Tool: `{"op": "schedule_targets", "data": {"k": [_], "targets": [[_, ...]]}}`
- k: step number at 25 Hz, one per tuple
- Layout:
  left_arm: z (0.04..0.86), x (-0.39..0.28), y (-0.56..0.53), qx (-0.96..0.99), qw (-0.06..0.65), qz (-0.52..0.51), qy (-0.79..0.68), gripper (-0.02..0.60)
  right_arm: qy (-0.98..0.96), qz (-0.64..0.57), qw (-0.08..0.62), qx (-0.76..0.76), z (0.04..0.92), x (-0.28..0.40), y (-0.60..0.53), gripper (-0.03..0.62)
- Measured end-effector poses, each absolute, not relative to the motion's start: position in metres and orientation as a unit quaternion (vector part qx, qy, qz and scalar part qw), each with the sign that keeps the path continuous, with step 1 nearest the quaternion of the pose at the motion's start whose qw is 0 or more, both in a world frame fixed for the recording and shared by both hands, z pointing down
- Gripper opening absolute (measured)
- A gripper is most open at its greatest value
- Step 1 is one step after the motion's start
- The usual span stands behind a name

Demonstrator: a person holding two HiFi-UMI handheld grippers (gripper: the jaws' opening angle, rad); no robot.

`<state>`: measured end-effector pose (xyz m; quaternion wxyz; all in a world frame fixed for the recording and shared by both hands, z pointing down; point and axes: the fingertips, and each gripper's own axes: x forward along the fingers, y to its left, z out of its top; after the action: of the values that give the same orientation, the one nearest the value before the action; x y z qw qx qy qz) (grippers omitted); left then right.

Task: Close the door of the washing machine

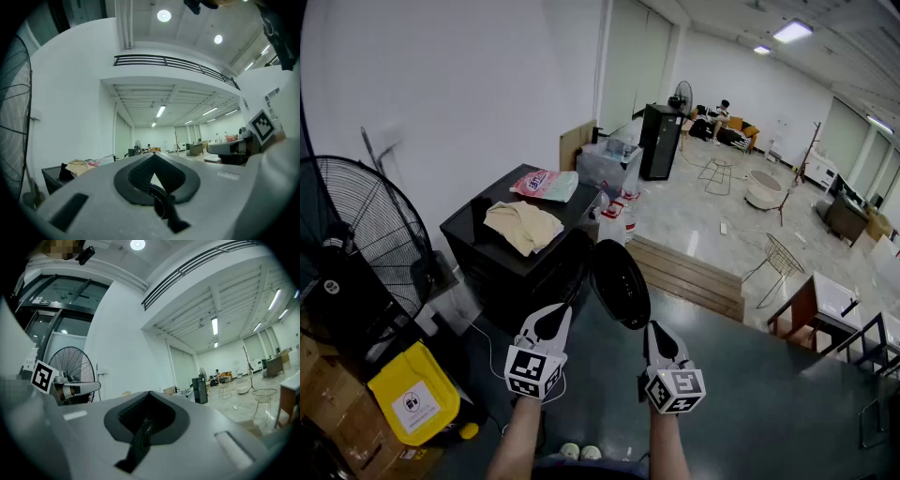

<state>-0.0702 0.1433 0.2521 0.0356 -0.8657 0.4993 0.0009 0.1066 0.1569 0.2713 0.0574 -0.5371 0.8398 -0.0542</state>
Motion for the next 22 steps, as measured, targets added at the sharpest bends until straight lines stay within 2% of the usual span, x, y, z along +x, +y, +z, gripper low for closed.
{"op": "schedule_targets", "data": {"k": [22], "targets": [[0.278, -0.059, 0.15, -0.877, 0.009, -0.014, 0.48, 0.002, 0.824, -0.064, 0.067, -0.559, 0.28, 0.118, 0.164, 0.014]]}}
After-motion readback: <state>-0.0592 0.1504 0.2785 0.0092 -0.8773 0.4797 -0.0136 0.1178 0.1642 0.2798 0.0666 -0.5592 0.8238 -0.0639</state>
